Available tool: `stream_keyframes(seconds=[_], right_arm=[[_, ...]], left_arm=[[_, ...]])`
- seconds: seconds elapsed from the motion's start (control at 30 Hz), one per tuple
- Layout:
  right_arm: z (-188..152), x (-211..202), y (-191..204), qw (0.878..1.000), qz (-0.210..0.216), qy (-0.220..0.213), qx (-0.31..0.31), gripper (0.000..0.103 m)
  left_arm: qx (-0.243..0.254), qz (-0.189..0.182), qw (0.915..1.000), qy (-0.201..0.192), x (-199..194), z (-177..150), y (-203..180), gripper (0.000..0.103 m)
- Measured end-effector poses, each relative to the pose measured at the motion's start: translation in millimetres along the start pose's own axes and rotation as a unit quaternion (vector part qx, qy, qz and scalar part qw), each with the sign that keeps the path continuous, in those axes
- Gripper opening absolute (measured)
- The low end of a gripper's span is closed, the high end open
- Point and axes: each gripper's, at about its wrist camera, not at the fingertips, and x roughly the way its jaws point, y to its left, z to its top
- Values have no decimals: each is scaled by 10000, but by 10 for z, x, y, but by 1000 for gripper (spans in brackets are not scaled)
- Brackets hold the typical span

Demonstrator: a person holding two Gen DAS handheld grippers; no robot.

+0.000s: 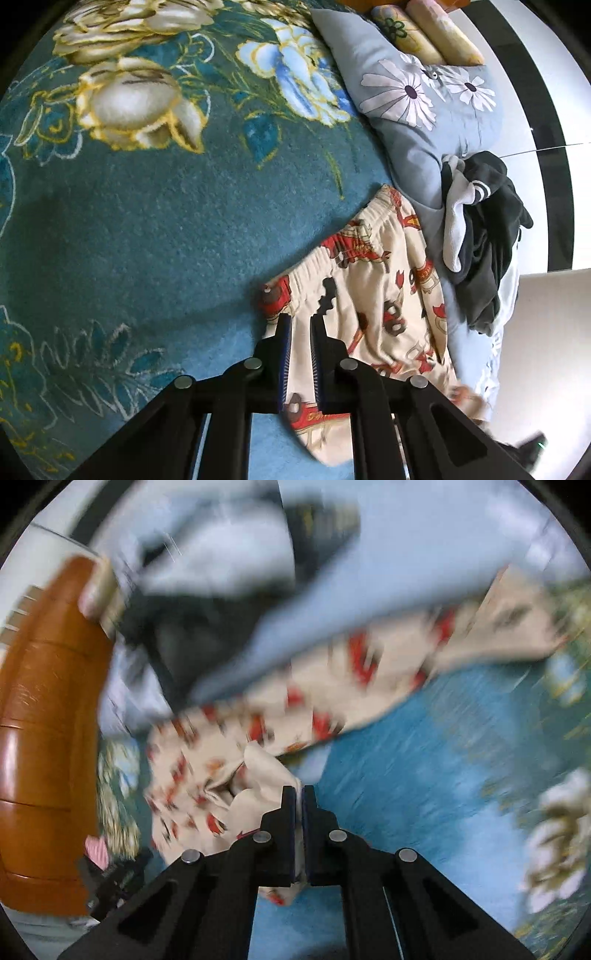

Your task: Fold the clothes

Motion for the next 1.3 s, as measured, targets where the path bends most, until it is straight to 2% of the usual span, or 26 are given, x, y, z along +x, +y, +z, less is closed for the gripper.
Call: stream_keyframes(seconds=[0.07, 0.1, 0.17, 0.23, 0.3, 0.4, 0.43, 0.5, 0.53, 0.6, 0.73, 0.83, 0.9, 0.97, 1.0, 1.07, 1.13, 1.17, 1.23, 1.3], right_arm=[[-21, -420, -55, 9981, -163, -592, -11, 3], [-56, -590, -99, 9963, -249, -818, 18, 3], [-176, -614, -264, 9962, -395, -740, 230, 3], [-300, -394, -505, 9953, -747, -288, 542, 3], [-425, -173, -945, 9873, -1001, 97, 1226, 3], [-615, -131, -1366, 9752, -928, 162, 2004, 3], [-642, -146, -1396, 9750, -871, 116, 2040, 3], [-663, -241, -1381, 9788, -842, -38, 1869, 3], [-642, -313, -1379, 9797, -825, -148, 1823, 3], [-599, -457, -1375, 9811, -791, -367, 1730, 3], [-508, -856, -1284, 9783, -929, -874, 1633, 3], [-332, -1093, -867, 9782, -1436, -1328, 705, 3], [-210, -948, -679, 9860, -1065, -1217, 414, 3], [-119, -598, -567, 9929, -819, -829, 222, 3], [-109, -424, -553, 9944, -832, -628, 199, 3], [-139, -264, -647, 9960, -644, -550, 286, 3], [-244, -271, -967, 9929, -732, -562, 750, 7], [-326, -283, -1186, 9896, -810, -536, 1060, 16], [-517, -304, -1604, 9801, -910, -493, 1691, 26], [-779, -301, -1980, 9683, -693, -405, 2366, 29]], left_arm=[[-128, 100, 9998, 138, 68, -31, 56, 28], [-223, 145, 9994, 213, 119, -53, 81, 40], [-372, 182, 9987, 283, 190, -97, 109, 42], [-282, 229, 9991, 234, 197, -109, 36, 50], [-114, 285, 9992, 260, 223, -104, -65, 51], [51, 370, 9989, 269, 298, -102, -196, 48], [47, 458, 9986, 254, 330, -96, -225, 44], [14, 616, 9978, 227, 390, -79, -268, 15], [5, 640, 9977, 218, 407, -71, -296, 6], [106, 620, 9978, 190, 393, -61, -390, 5], [884, 440, 9950, -117, -8, -14, -721, 5], [1108, 534, 9921, -256, -227, 126, -717, 5], [1057, 631, 9922, -174, -236, 176, -562, 5], [920, 698, 9932, -118, -187, 165, -457, 5], [839, 680, 9941, -125, -175, 166, -425, 5], [763, 637, 9949, -146, -163, 174, -371, 5], [753, 637, 9950, -137, -154, 166, -345, 5], [757, 657, 9949, -116, -139, 167, -341, 5], [761, 691, 9947, -75, -96, 167, -344, 5], [764, 701, 9946, -64, -70, 175, -357, 5]])
